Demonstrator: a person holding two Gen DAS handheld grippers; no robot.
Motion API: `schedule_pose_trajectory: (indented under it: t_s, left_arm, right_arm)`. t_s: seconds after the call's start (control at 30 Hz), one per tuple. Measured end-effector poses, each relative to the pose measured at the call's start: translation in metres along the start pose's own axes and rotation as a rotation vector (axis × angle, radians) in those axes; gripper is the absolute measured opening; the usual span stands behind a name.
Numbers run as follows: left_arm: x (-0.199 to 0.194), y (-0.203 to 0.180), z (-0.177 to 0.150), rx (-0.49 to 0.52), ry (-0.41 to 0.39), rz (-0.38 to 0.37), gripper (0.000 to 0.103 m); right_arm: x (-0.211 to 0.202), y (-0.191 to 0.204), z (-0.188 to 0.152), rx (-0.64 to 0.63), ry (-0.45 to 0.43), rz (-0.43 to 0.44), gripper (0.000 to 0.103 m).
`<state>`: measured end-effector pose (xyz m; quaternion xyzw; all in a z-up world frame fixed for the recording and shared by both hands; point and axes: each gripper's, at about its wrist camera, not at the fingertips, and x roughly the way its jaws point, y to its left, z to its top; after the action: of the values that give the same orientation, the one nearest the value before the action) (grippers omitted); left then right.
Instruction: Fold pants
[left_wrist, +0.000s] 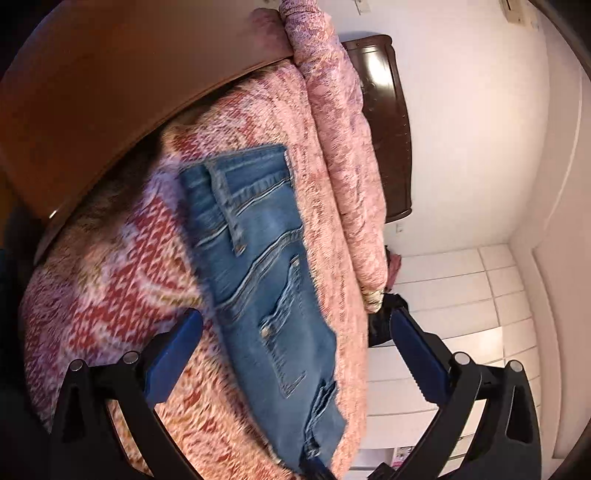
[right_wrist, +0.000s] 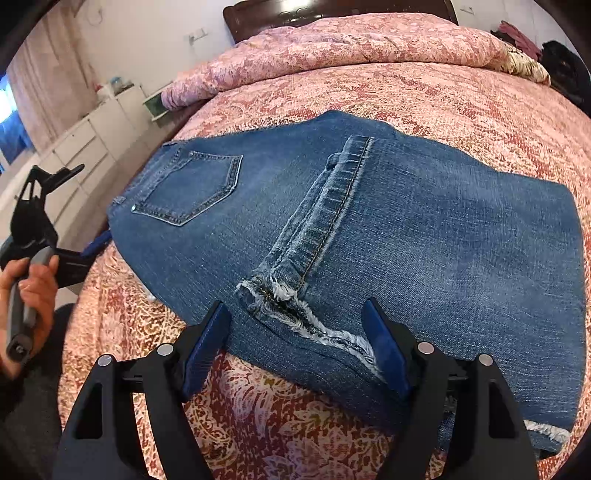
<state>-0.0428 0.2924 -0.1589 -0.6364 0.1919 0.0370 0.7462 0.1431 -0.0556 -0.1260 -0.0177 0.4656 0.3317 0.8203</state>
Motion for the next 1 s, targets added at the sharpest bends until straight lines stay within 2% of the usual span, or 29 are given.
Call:
schedule_pose_trajectory:
  t_s: [0.07, 0.2, 0.43, 0.53, 0.63, 0.7, 0.77, 0.87, 0.9, 0.93, 0.97, 1.0]
  left_arm:
    - [0.007, -0.001, 0.004, -0.003, 0.019, 0.059, 0.101]
    - [0.016, 0.0, 0.008, -0.017, 0.025, 0.075, 0.101]
    - [0.018, -0.016, 0.024, 0.013, -0.004, 0.026, 0.101]
    - [0.027, -0.012, 0.029, 0.0, 0.021, 0.086, 0.101]
    - [0.028, -0.01, 0.031, -0.047, 0.005, 0.131, 0.1]
    - [0.027, -0.016, 0.031, -0.039, -0.016, 0.107, 0.101]
    - [0.034, -0.017, 0.034, -0.018, -0.001, 0.119, 0.101]
    - [0.036, -0.007, 0.038, -0.076, -0.035, 0.067, 0.099]
    - [0.036, -0.005, 0.038, -0.082, -0.042, 0.059, 0.083]
    - [0.038, -0.002, 0.037, -0.086, -0.035, 0.077, 0.043]
    - [0.041, 0.003, 0.035, -0.091, -0.019, 0.111, 0.017]
    - [0.041, 0.008, 0.034, -0.1, -0.02, 0.124, 0.013]
  right_arm:
    - [0.0, 0.0, 0.001, 0.006, -0.003, 0.005, 0.074]
    - [-0.002, 0.001, -0.003, 0.008, -0.005, 0.008, 0.074]
    - [-0.002, -0.003, 0.0, 0.023, -0.009, 0.026, 0.074]
    - [-0.003, -0.004, 0.0, 0.032, -0.012, 0.036, 0.074]
    - [-0.004, -0.005, 0.0, 0.041, -0.013, 0.046, 0.074]
    - [-0.004, -0.005, -0.001, 0.041, -0.013, 0.045, 0.074]
    - [-0.004, -0.005, -0.001, 0.04, -0.013, 0.045, 0.074]
    - [-0.004, -0.006, -0.001, 0.047, -0.013, 0.053, 0.074]
    - [-0.004, -0.006, 0.0, 0.05, -0.013, 0.057, 0.074]
    - [-0.004, -0.006, 0.0, 0.052, -0.014, 0.059, 0.074]
    - [-0.004, -0.007, 0.0, 0.053, -0.014, 0.059, 0.074]
    - [-0.004, -0.007, 0.0, 0.053, -0.014, 0.059, 0.074]
